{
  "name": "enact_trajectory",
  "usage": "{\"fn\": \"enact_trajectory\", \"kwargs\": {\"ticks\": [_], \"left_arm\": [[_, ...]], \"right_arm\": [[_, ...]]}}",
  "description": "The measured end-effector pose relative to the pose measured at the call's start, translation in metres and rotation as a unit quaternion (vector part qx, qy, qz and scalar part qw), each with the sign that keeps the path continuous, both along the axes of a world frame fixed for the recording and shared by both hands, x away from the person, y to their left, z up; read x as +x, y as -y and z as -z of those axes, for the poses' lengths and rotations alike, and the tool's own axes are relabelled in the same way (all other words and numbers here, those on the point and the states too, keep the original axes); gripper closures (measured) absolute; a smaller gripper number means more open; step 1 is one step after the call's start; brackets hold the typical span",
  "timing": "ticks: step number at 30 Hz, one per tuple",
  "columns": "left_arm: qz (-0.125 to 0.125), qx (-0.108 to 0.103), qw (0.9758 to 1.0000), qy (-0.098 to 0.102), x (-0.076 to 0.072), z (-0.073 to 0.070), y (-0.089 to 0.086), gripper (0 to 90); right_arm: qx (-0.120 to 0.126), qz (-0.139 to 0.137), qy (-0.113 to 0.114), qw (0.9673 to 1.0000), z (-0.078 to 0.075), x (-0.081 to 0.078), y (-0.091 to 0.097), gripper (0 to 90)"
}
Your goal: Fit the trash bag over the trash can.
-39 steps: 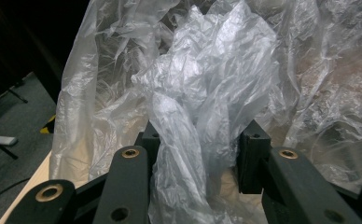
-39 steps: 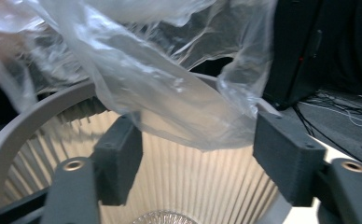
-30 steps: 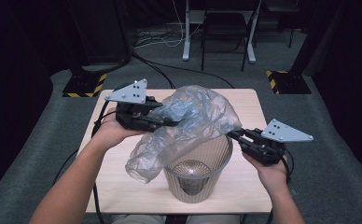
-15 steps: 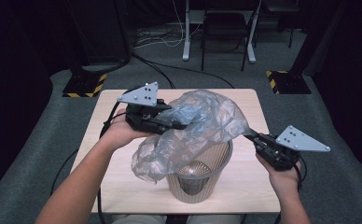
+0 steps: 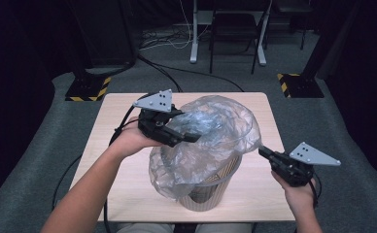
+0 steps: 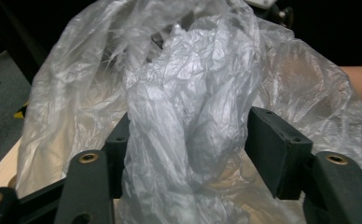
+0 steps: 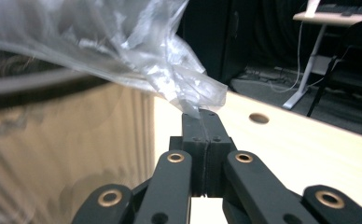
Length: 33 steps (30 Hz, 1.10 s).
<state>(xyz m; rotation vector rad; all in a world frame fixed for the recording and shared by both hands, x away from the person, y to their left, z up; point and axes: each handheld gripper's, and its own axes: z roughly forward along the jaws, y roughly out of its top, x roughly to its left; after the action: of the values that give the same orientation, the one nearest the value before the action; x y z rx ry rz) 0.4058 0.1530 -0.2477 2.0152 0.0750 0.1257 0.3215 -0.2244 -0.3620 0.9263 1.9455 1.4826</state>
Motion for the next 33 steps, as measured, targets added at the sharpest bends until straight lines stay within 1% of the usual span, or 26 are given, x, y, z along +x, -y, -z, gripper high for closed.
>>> {"fn": "enact_trajectory", "kwargs": {"ticks": [3,9,12,14,16,18,22,24,27,29,30,31,32,33], "left_arm": [[-0.004,0.004,1.0000,0.000,-0.001,0.001,-0.003,36.2],[-0.004,0.004,1.0000,-0.007,-0.005,0.002,-0.010,31.4],[-0.012,0.009,0.9999,-0.007,-0.007,0.004,-0.017,28.5],[-0.022,0.007,0.9997,-0.008,-0.008,0.005,-0.024,25.7],[-0.030,-0.003,0.9995,-0.009,-0.009,0.003,-0.031,23.9],[-0.036,-0.011,0.9993,-0.008,-0.010,0.001,-0.038,22.2],[-0.044,-0.012,0.9989,-0.009,-0.012,0.001,-0.049,21.6],[-0.049,-0.014,0.9987,-0.006,-0.013,0.001,-0.053,21.6],[-0.059,-0.019,0.9981,-0.004,-0.014,0.001,-0.061,22.2],[-0.068,-0.016,0.9976,-0.001,-0.015,0.002,-0.067,22.9],[-0.074,-0.015,0.9972,-0.001,-0.015,0.004,-0.069,23.2],[-0.078,-0.012,0.9969,-0.001,-0.016,0.006,-0.072,23.6],[-0.081,-0.010,0.9966,-0.001,-0.017,0.008,-0.074,23.9],[-0.084,-0.010,0.9964,-0.002,-0.018,0.009,-0.075,24.2]], "right_arm": [[-0.011,-0.009,-0.001,0.9999,0.009,-0.008,-0.004,90.0],[-0.005,-0.018,0.002,0.9998,0.018,-0.025,-0.001,90.0],[-0.006,-0.022,0.000,0.9997,0.021,-0.032,0.001,90.0],[-0.014,-0.025,-0.003,0.9996,0.024,-0.036,0.001,90.0],[-0.021,-0.027,-0.006,0.9994,0.028,-0.038,0.000,90.0],[-0.027,-0.027,-0.015,0.9992,0.033,-0.038,0.000,90.0],[-0.031,-0.025,-0.027,0.9988,0.042,-0.038,0.000,90.0],[-0.033,-0.025,-0.031,0.9987,0.044,-0.039,0.001,90.0],[-0.030,-0.022,-0.031,0.9988,0.045,-0.040,0.004,90.0],[-0.027,-0.022,-0.028,0.9990,0.043,-0.041,0.006,90.0],[-0.025,-0.022,-0.024,0.9992,0.041,-0.042,0.006,86.6],[-0.021,-0.023,-0.021,0.9993,0.039,-0.043,0.008,80.5],[-0.013,-0.025,-0.019,0.9994,0.036,-0.044,0.010,71.0],[-0.005,-0.025,-0.019,0.9995,0.034,-0.045,0.011,63.6]]}}
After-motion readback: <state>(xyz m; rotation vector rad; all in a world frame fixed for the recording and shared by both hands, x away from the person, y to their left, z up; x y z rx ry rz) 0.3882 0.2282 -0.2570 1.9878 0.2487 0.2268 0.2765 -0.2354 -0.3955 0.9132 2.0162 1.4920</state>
